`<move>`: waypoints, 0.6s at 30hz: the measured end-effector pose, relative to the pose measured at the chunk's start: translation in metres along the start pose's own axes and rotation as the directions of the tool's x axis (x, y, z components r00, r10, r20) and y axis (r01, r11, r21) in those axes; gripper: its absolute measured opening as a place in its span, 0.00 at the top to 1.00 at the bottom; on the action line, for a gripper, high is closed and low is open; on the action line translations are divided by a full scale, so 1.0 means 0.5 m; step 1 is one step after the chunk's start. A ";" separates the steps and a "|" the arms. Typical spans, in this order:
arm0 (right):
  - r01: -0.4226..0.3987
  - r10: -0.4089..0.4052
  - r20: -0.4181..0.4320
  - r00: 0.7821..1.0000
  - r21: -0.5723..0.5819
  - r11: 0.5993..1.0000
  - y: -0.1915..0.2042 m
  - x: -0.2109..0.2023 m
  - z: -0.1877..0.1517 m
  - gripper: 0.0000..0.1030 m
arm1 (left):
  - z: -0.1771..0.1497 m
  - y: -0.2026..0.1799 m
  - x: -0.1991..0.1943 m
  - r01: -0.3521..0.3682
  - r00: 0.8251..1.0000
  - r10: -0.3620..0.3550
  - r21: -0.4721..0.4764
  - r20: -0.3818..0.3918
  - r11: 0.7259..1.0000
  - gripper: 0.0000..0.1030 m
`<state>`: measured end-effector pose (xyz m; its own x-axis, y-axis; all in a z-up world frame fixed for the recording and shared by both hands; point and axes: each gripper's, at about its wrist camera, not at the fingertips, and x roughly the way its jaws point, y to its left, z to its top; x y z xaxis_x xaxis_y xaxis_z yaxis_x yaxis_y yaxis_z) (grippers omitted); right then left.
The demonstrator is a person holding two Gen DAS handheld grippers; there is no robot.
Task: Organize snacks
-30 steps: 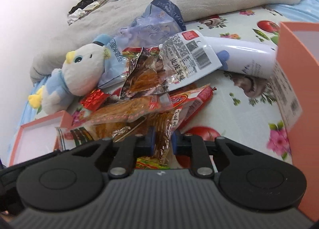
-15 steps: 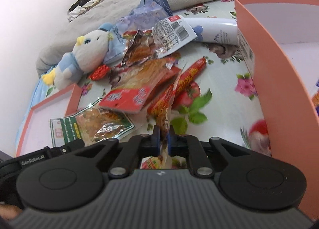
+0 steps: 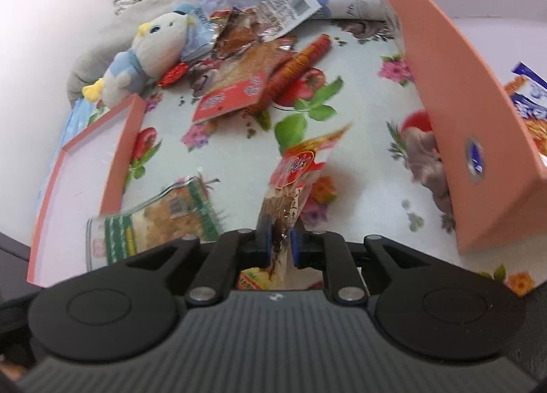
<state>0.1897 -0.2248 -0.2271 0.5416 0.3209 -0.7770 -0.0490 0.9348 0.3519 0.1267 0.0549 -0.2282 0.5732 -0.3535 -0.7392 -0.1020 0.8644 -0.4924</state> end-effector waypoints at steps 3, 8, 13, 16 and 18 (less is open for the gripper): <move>0.029 -0.028 0.011 1.000 -0.034 0.999 0.003 -0.007 -0.001 0.79 | -0.010 -0.009 -0.018 -0.024 0.999 0.025 0.034 -0.023 0.999 0.90; 0.057 -0.056 0.032 0.998 -0.041 0.998 -0.004 -0.014 -0.005 0.47 | -0.019 -0.021 -0.041 -0.068 0.996 0.073 0.089 -0.053 0.994 0.30; 0.046 -0.045 0.063 0.997 -0.014 0.999 -0.016 -0.021 -0.016 0.41 | -0.012 -0.044 -0.051 -0.083 0.991 0.101 0.201 -0.084 0.976 0.21; 0.009 -0.008 0.088 0.996 -0.009 1.000 -0.017 -0.016 -0.021 0.26 | 0.000 -0.067 -0.039 -0.110 0.986 0.143 0.307 -0.087 0.945 0.16; 0.005 -0.003 0.104 0.995 -0.013 1.000 -0.014 -0.009 -0.025 0.24 | 0.007 -0.087 -0.024 -0.115 0.982 0.164 0.385 -0.097 0.916 0.14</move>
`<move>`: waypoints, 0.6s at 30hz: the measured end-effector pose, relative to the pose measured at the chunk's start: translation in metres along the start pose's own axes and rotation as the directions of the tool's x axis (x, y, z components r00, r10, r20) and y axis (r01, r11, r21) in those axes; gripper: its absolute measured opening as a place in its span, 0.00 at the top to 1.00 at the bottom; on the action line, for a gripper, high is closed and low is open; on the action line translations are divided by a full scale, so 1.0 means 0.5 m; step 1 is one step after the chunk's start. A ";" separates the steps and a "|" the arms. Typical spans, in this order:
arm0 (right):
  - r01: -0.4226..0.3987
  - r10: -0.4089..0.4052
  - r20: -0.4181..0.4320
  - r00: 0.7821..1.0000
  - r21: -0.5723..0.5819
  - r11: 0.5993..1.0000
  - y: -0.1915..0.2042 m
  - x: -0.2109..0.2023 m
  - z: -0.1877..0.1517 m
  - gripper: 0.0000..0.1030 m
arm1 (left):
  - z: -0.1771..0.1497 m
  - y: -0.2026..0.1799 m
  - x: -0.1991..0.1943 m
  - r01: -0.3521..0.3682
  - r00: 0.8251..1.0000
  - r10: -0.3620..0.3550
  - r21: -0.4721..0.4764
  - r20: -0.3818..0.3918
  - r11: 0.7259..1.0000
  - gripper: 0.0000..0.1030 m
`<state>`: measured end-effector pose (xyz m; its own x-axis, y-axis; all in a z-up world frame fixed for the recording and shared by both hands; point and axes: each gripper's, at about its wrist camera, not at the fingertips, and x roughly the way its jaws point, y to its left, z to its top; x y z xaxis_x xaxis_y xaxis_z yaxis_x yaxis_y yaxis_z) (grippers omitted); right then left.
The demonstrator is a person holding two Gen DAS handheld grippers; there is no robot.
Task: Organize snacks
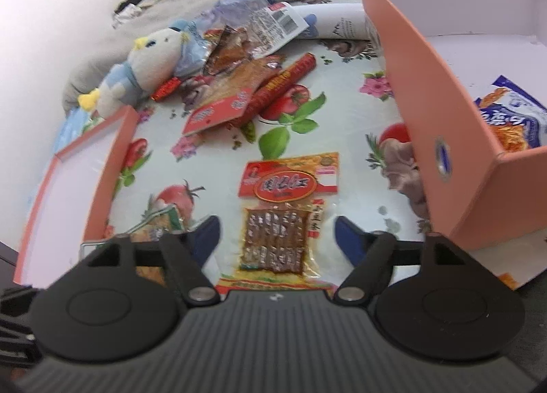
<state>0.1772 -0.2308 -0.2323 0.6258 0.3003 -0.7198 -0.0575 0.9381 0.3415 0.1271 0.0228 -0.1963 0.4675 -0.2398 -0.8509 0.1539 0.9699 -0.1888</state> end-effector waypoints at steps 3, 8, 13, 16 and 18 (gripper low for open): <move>0.034 -0.034 -0.011 0.999 -0.027 0.999 0.004 0.017 -0.006 0.24 | 0.022 -0.027 0.014 -0.005 1.000 0.008 0.112 -0.025 0.994 0.12; 0.061 -0.060 0.014 0.998 -0.110 0.992 0.011 0.039 -0.016 0.24 | 0.025 -0.070 0.013 0.003 0.999 0.009 0.238 -0.048 0.971 0.12; 0.065 -0.065 0.004 0.998 -0.184 0.981 0.022 0.063 -0.024 0.23 | 0.014 -0.088 0.008 -0.002 0.998 0.019 0.288 -0.055 0.958 0.12; 0.101 -0.108 -0.005 0.994 -0.309 0.946 0.046 0.074 -0.030 0.23 | 0.021 -0.089 0.014 -0.029 0.998 0.045 0.321 -0.042 0.947 0.12; 0.093 -0.103 -0.015 0.995 -0.319 0.943 0.045 0.076 -0.029 0.23 | 0.033 -0.087 0.022 -0.048 0.998 0.063 0.352 -0.032 0.935 0.12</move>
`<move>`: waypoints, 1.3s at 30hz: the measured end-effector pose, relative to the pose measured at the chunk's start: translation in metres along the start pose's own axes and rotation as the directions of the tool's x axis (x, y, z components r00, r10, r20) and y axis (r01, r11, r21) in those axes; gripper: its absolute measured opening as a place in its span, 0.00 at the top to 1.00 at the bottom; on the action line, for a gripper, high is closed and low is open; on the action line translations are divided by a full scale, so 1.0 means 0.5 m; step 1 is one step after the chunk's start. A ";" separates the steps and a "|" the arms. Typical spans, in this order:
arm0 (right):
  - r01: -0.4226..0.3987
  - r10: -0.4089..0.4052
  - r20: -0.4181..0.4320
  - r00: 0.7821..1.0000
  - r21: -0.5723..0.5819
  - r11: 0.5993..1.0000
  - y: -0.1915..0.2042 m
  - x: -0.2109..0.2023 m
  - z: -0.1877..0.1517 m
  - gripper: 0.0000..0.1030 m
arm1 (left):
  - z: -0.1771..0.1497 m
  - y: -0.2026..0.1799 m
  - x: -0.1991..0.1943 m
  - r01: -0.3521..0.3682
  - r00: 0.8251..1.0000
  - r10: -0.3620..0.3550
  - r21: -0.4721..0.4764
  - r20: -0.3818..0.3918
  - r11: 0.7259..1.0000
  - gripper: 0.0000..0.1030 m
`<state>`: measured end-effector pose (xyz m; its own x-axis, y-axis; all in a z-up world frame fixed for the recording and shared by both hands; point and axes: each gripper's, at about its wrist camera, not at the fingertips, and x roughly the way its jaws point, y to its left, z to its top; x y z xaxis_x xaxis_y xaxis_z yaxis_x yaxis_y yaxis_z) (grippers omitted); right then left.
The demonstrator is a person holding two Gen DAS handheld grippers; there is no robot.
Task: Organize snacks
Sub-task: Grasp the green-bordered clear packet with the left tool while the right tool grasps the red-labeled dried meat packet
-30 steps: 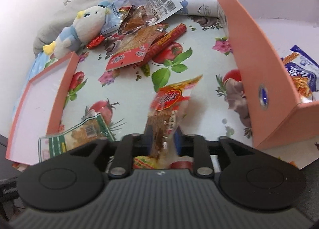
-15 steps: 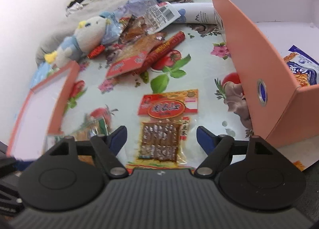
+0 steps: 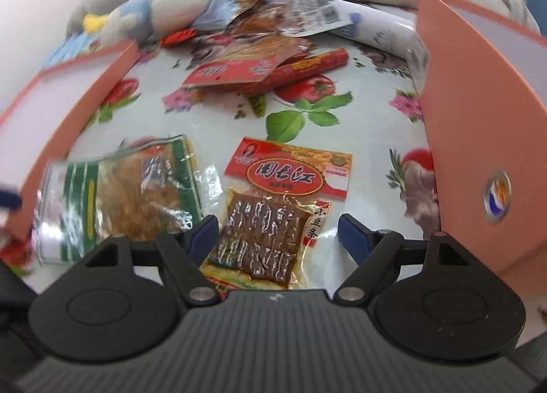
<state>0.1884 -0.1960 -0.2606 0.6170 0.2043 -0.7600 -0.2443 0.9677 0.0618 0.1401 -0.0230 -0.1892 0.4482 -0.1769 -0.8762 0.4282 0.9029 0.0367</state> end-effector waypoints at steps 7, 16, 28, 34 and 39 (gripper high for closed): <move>-0.020 0.021 0.018 1.000 -0.020 1.000 -0.006 -0.012 -0.012 0.45 | 0.034 0.000 0.016 -0.029 0.999 0.031 0.097 -0.014 0.995 0.11; -0.092 0.091 0.024 0.996 0.075 0.993 -0.044 -0.025 -0.007 0.71 | 0.062 -0.037 0.071 -0.027 0.999 0.031 0.255 -0.013 0.967 0.05; -0.135 0.132 0.034 0.991 0.102 0.986 -0.064 -0.028 -0.013 0.72 | 0.091 -0.031 0.180 -0.014 1.000 0.022 0.353 -0.019 0.935 0.04; -0.143 0.139 0.038 0.990 0.116 0.983 -0.070 -0.031 -0.015 0.71 | 0.080 0.007 0.187 0.068 0.998 -0.065 0.203 -0.019 0.977 0.14; -0.126 0.122 0.042 0.992 0.124 0.984 -0.069 -0.030 -0.017 0.67 | 0.071 0.013 0.171 0.054 0.998 -0.057 0.152 0.013 0.987 0.30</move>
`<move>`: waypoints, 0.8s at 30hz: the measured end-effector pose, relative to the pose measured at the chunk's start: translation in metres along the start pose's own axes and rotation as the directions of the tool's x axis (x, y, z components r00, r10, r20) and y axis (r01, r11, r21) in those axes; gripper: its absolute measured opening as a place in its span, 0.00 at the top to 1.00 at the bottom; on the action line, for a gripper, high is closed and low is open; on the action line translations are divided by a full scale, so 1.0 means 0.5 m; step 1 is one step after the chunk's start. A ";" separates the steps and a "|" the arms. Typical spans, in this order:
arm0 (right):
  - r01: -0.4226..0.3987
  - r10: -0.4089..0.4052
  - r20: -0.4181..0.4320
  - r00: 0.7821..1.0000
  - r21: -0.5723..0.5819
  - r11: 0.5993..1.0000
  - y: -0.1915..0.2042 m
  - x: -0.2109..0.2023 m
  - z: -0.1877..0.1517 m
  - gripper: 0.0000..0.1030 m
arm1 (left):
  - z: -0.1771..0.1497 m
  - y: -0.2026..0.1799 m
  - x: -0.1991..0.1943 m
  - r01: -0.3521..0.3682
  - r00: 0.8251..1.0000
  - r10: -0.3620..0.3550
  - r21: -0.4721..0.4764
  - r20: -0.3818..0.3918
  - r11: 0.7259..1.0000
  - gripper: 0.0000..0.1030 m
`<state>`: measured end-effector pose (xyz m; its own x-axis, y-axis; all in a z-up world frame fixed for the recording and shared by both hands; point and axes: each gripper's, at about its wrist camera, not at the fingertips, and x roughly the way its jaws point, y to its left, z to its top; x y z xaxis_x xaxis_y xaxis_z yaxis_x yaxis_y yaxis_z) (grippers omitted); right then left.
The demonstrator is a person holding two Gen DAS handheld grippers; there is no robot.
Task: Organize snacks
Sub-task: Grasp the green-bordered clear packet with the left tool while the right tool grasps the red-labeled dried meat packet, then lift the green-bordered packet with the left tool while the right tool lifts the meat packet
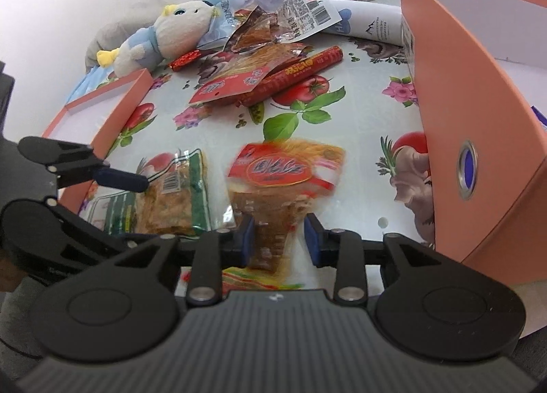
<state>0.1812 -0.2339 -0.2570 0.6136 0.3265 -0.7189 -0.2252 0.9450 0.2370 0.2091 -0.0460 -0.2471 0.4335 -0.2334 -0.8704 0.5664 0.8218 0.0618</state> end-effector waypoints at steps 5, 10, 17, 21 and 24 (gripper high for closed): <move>-0.001 0.002 0.001 1.000 -0.012 1.000 0.013 -0.003 0.003 0.52 | -0.011 0.017 -0.012 0.005 0.999 -0.002 -0.092 0.033 0.996 0.43; -0.017 0.017 -0.003 1.000 -0.046 0.999 0.034 0.003 0.002 0.27 | -0.026 0.050 -0.024 0.024 0.998 -0.010 -0.218 0.062 0.976 0.48; 0.029 -0.029 0.002 1.000 -0.156 0.987 0.078 0.032 -0.003 0.16 | -0.050 0.104 -0.040 0.058 0.995 -0.019 -0.398 0.102 0.915 0.50; 0.080 -0.083 0.000 0.997 -0.273 0.959 0.112 0.051 -0.020 0.14 | -0.063 0.120 -0.047 0.066 0.993 -0.011 -0.468 0.120 0.881 0.50; 0.080 -0.085 -0.008 0.996 -0.272 0.959 0.124 0.056 -0.021 0.14 | -0.071 0.125 -0.051 0.076 0.991 -0.010 -0.509 0.131 0.857 0.50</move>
<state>0.1766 -0.1664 -0.2695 0.6243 0.2449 -0.7418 -0.3732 0.9277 -0.0078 0.2086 0.0299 -0.2385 0.5165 -0.3075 -0.7992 0.1616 0.9515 -0.2617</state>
